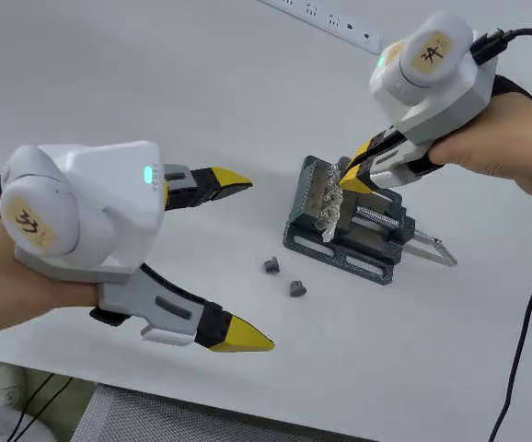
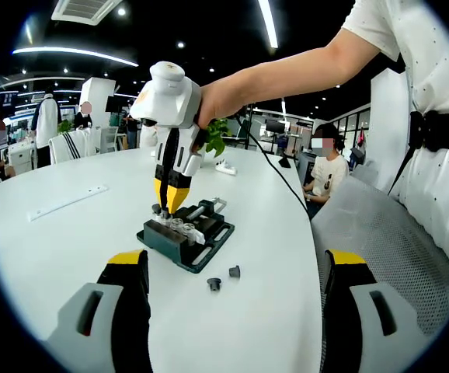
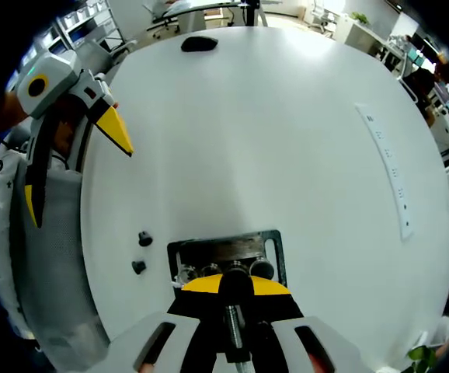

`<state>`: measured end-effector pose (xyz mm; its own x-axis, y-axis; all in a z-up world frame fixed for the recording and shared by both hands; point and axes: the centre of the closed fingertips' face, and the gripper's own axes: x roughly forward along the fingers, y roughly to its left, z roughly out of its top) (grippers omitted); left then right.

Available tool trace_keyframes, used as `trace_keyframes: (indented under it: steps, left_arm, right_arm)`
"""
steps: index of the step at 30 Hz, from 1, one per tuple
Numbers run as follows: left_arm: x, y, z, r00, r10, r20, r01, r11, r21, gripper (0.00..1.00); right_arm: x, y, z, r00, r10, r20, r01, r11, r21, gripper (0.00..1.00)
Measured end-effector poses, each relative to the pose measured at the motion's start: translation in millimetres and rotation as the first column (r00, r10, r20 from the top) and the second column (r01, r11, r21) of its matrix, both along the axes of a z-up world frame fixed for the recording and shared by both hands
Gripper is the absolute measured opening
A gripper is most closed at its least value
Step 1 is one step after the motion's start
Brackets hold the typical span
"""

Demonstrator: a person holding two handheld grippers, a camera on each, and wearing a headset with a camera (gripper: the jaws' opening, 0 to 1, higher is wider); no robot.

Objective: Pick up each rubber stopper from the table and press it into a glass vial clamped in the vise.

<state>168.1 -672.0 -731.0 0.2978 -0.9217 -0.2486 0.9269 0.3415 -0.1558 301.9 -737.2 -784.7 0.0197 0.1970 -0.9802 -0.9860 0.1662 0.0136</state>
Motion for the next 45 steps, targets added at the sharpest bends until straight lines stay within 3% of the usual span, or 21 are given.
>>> trace_keyframes:
  steps: [27,36,45]
  left_arm:
    - [-1.0,-3.1,-0.5,1.000,-0.001,-0.009,0.001,1.000,-0.010,0.92]
    - [-1.2,-3.4,-0.3,1.000,-0.003,-0.007,0.003,1.000,-0.008,0.91]
    - [-3.0,-5.0,-0.3,1.000,-0.006,-0.008,0.006,1.000,-0.007,0.91]
  right_arm:
    - [-3.0,-2.0,5.0,0.999,-0.032,0.011,0.032,0.999,0.044,0.11]
    - [-1.9,-2.1,15.1,0.999,-0.049,0.024,0.047,0.995,0.083,0.06]
    - [-1.9,-3.1,10.1,0.998,-0.049,0.026,0.046,0.995,0.091,0.01]
